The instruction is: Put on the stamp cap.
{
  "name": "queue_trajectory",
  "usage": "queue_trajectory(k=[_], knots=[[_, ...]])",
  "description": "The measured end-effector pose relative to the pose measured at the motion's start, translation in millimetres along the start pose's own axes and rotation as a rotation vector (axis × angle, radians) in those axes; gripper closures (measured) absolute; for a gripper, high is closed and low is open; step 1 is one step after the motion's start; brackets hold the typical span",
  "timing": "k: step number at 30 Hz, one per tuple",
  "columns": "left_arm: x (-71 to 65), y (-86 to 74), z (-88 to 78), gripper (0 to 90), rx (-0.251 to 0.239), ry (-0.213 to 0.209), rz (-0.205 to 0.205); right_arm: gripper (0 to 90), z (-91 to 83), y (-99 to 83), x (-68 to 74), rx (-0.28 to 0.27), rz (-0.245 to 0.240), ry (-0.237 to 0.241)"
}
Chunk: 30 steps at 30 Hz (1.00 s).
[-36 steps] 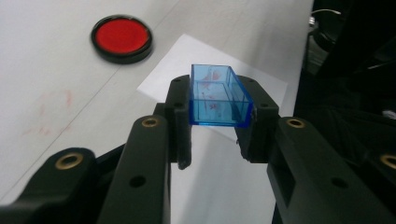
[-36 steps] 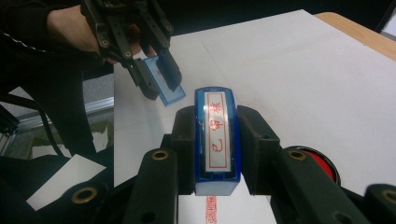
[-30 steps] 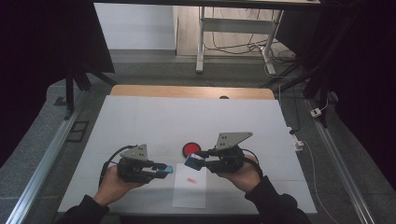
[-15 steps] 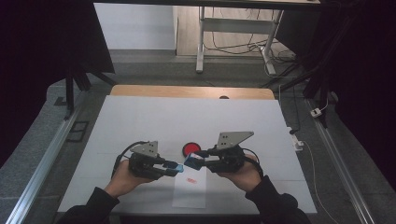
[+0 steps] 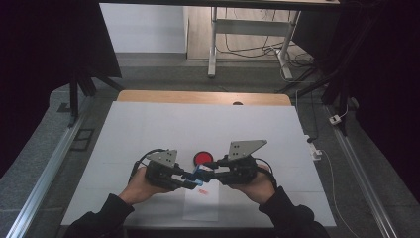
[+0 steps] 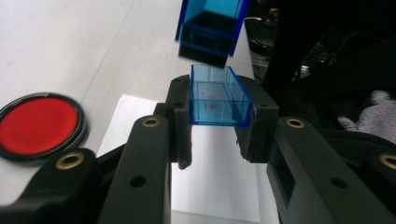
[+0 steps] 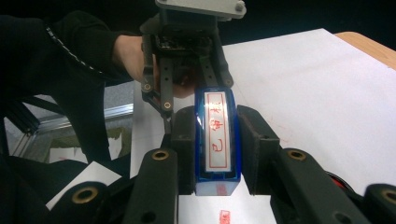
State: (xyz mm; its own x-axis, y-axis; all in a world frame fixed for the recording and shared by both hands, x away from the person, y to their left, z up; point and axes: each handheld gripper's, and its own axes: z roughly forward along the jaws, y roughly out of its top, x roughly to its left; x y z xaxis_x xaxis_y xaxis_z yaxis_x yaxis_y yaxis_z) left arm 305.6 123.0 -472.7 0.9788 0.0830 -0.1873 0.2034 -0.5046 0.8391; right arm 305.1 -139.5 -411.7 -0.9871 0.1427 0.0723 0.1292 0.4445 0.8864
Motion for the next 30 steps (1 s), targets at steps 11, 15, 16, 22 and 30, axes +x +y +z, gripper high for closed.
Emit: queue_trajectory(k=[11, 15, 16, 22, 30], knots=[[5.3, 2.8, 1.6, 68.5, -0.033, -0.058, 0.015, 70.0, 1.5, 0.8, 1.5, -0.008, -0.014, 0.034], [6.7, 3.2, 3.1, 68.5, -0.032, -0.077, 0.019, 70.1, 2.1, 0.8, 1.8, -0.009, -0.018, 0.04], [6.8, 3.3, 3.5, 68.6, -0.03, -0.08, 0.022, 70.1, 2.1, 0.8, 1.9, -0.009, -0.018, 0.042], [6.1, 4.2, 3.1, 68.6, -0.046, -0.096, 0.043, 70.2, 2.5, 1.4, 3.2, -0.007, -0.023, 0.065], [2.9, 5.3, 0.2, 68.8, -0.078, -0.096, 0.079, 70.1, 1.3, -0.1, 0.6, -0.047, 0.011, 0.096]])
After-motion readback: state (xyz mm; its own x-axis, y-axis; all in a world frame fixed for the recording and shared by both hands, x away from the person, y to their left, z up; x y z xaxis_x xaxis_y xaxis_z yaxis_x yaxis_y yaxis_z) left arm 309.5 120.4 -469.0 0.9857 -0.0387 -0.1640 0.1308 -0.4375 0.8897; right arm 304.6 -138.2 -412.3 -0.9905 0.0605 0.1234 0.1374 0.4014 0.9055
